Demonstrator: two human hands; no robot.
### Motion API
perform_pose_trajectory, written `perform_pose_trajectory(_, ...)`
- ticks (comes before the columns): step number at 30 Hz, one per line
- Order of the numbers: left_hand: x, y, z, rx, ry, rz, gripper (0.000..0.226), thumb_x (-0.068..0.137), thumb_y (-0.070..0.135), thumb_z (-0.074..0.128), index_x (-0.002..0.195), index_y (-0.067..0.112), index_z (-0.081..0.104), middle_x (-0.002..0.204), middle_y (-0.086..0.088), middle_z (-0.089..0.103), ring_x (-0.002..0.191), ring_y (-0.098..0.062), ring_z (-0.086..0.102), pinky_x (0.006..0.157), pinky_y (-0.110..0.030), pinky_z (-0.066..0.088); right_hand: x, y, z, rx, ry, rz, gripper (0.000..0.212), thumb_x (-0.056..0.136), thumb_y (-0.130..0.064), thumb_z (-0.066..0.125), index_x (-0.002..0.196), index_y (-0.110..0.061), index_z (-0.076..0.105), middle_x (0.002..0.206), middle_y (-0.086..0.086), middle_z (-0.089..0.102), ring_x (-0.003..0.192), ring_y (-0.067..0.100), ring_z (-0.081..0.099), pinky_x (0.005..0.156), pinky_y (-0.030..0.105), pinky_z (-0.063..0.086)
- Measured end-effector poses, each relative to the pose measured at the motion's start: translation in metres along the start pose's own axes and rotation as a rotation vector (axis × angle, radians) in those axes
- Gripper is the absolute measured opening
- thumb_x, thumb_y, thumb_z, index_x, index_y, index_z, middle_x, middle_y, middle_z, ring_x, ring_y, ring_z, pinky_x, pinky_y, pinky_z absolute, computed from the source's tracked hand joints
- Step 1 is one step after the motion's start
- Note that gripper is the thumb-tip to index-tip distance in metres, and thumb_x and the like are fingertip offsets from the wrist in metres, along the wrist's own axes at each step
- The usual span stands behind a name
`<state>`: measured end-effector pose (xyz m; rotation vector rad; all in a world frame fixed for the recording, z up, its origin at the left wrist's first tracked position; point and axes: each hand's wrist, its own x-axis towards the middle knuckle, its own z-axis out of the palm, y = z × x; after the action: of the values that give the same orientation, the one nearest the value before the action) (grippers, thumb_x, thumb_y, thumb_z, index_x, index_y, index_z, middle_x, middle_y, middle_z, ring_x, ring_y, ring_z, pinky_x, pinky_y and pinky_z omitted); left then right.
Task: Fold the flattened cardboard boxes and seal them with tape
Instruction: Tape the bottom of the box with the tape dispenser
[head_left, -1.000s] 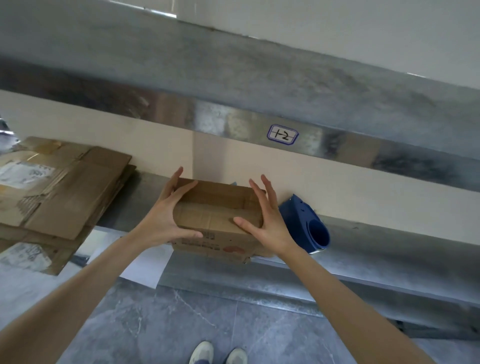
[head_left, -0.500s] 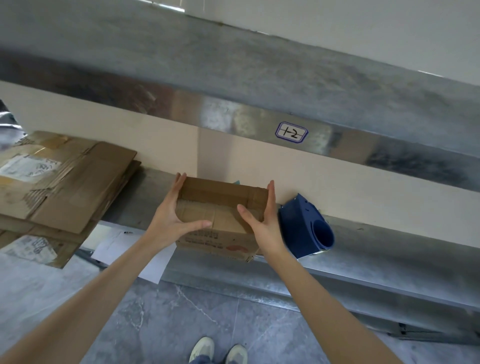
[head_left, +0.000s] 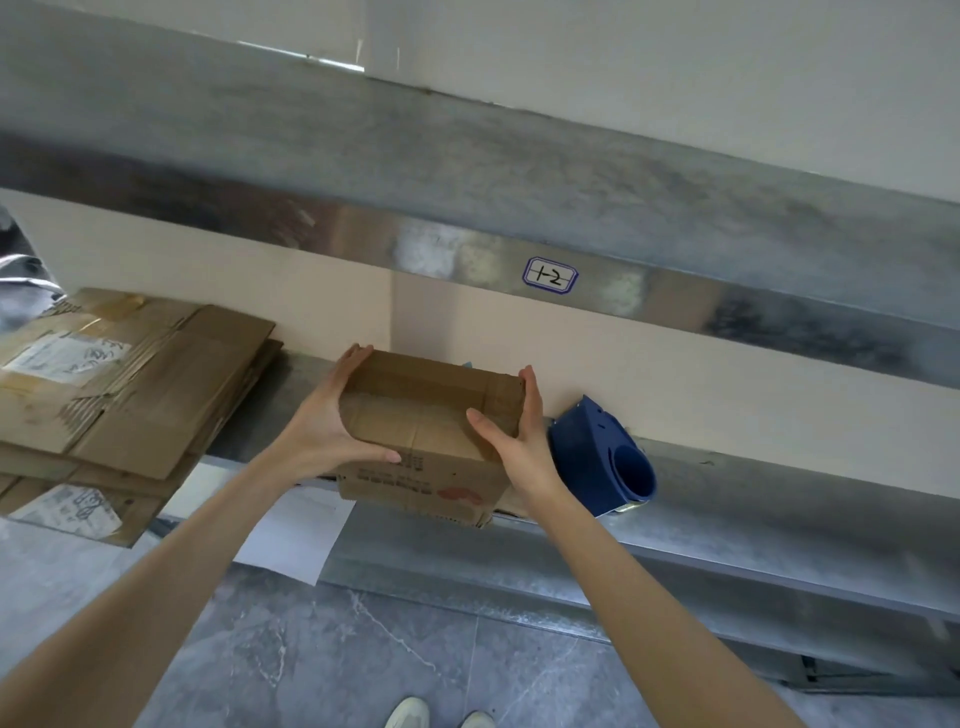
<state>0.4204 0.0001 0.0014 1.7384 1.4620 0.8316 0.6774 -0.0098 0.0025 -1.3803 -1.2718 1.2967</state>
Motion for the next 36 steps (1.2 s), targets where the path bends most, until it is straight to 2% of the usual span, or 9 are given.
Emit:
perform_pose_trajectory(4,0.022,0.002,-0.023,0.095,-0.045,0.022,0.13,0.049,0.039,0.096,0.155,0.041,0.02,0.162,0.014,0.021,0.14,-0.007,0.028,0.115,-0.031,0.025,0.004,-0.003,0.0,-0.113,0.004,-0.012,0.1,0.089,-0.041,0.072,0.158,-0.035,0.0,0.161,-0.015,0.013,0.139,0.002,0.025,0.115,0.024,0.027)
perform_pose_trajectory(7,0.025,-0.009,-0.022,0.129,-0.094,0.04,0.12,0.054,0.043,0.092,0.154,0.039,0.026,0.162,0.021,0.015,0.145,-0.01,0.026,0.117,-0.033,0.025,-0.002,0.007,0.003,-0.277,0.011,-0.035,0.099,0.09,-0.044,0.069,0.159,-0.025,0.001,0.16,-0.008,0.014,0.118,-0.018,0.021,0.093,-0.007,0.02)
perform_pose_trajectory(11,0.021,-0.023,-0.018,0.138,-0.092,0.074,0.109,0.061,0.048,0.086,0.152,0.042,0.028,0.164,0.021,0.01,0.143,-0.005,0.024,0.118,-0.04,0.029,-0.001,0.005,0.006,-0.334,0.041,-0.045,0.098,0.088,-0.045,0.071,0.159,-0.022,0.007,0.16,-0.008,0.014,0.126,-0.01,0.021,0.103,0.005,0.023)
perform_pose_trajectory(16,0.022,-0.02,-0.021,0.183,-0.096,0.094,0.105,0.062,0.052,0.084,0.152,0.04,0.029,0.164,0.019,0.009,0.144,-0.009,0.025,0.116,-0.043,0.031,0.004,-0.001,0.004,-0.445,0.086,-0.113,0.088,0.088,-0.046,0.071,0.156,-0.024,0.02,0.159,-0.009,0.014,0.126,-0.01,0.02,0.084,-0.013,0.017)
perform_pose_trajectory(18,0.022,-0.015,-0.026,0.212,-0.105,0.096,0.105,0.062,0.055,0.084,0.152,0.041,0.03,0.164,0.02,0.01,0.146,-0.014,0.027,0.117,-0.045,0.033,0.004,-0.003,0.001,-0.483,0.086,-0.13,0.079,0.089,-0.051,0.067,0.153,-0.027,0.028,0.158,-0.011,0.016,0.124,-0.011,0.023,0.087,-0.009,0.022)
perform_pose_trajectory(21,0.02,-0.007,-0.035,0.311,-0.106,0.143,0.105,0.062,0.065,0.077,0.152,0.038,0.03,0.164,0.021,0.01,0.149,-0.013,0.022,0.117,-0.05,0.032,0.005,-0.007,-0.004,-0.569,0.073,-0.144,0.065,0.091,-0.058,0.059,0.146,-0.031,0.04,0.155,-0.013,0.024,0.131,-0.004,0.031,0.103,0.018,0.036)
perform_pose_trajectory(23,0.017,-0.001,-0.039,0.378,-0.093,0.178,0.105,0.063,0.071,0.07,0.153,0.038,0.029,0.164,0.022,0.009,0.151,-0.012,0.016,0.118,-0.051,0.029,0.005,-0.011,-0.006,-0.652,0.054,-0.169,0.058,0.093,-0.059,0.056,0.143,-0.033,0.044,0.153,-0.015,0.026,0.139,0.003,0.03,0.1,0.028,0.039)
perform_pose_trajectory(29,0.006,0.015,-0.038,0.571,-0.056,0.267,0.101,0.07,0.084,0.06,0.153,0.033,0.034,0.165,0.015,0.014,0.15,-0.016,0.02,0.118,-0.045,0.021,0.01,-0.029,-0.012,-0.892,-0.066,-0.297,0.053,0.098,-0.056,0.048,0.145,-0.033,0.043,0.156,-0.01,0.029,0.147,0.009,0.018,0.109,0.038,0.036)
perform_pose_trajectory(36,-0.018,0.029,-0.011,0.69,-0.005,0.22,0.093,0.076,0.083,0.04,0.153,0.03,0.036,0.164,0.008,0.024,0.148,-0.024,0.028,0.117,-0.045,0.025,0.01,-0.038,-0.026,-0.999,-0.24,-0.376,0.055,0.101,-0.051,0.046,0.151,-0.03,0.037,0.158,-0.004,0.029,0.147,0.015,0.018,0.117,0.033,0.022)
